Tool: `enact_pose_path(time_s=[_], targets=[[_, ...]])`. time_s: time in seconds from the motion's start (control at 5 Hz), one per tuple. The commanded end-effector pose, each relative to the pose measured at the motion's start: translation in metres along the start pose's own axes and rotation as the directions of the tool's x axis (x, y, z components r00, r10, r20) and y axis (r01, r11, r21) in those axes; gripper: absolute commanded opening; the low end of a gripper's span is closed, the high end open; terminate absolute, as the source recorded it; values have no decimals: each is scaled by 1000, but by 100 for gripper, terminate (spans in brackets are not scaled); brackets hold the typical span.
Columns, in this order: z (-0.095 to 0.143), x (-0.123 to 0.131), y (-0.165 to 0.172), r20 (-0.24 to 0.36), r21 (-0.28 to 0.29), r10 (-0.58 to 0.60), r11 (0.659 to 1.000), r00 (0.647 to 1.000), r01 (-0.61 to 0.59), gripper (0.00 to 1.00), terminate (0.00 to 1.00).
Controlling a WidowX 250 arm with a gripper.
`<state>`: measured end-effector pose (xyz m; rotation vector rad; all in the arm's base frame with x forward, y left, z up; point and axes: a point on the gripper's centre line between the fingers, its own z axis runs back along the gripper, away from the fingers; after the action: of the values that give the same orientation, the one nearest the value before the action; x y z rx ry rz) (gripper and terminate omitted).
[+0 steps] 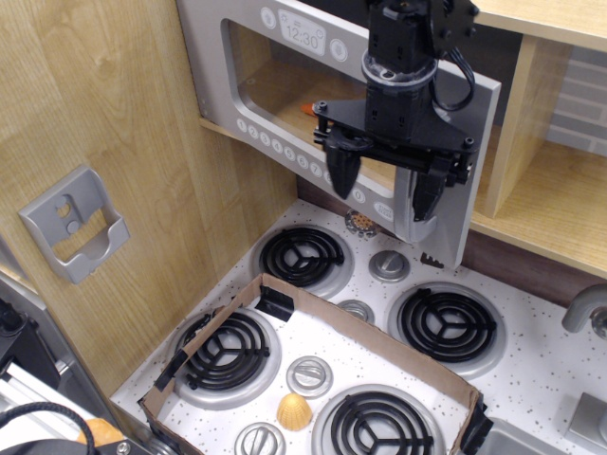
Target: Open microwave
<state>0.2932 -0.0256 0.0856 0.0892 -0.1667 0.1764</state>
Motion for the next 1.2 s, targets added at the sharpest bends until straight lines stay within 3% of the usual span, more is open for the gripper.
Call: enact_pose_path(time_s=[0.0, 0.2, 0.4, 0.8, 1.0], targets=[[30, -36, 16, 14, 101, 155, 983, 988, -156, 100, 0], [37, -57, 6, 24, 49, 161, 986, 987, -162, 100, 0], [38, -63, -18, -20, -29, 176, 984, 984, -176, 100, 0], [32, -47, -77, -40, -228, 54, 972, 998, -62, 100, 0], [29, -31, -115, 60, -316, -82, 944, 995, 96, 100, 0]])
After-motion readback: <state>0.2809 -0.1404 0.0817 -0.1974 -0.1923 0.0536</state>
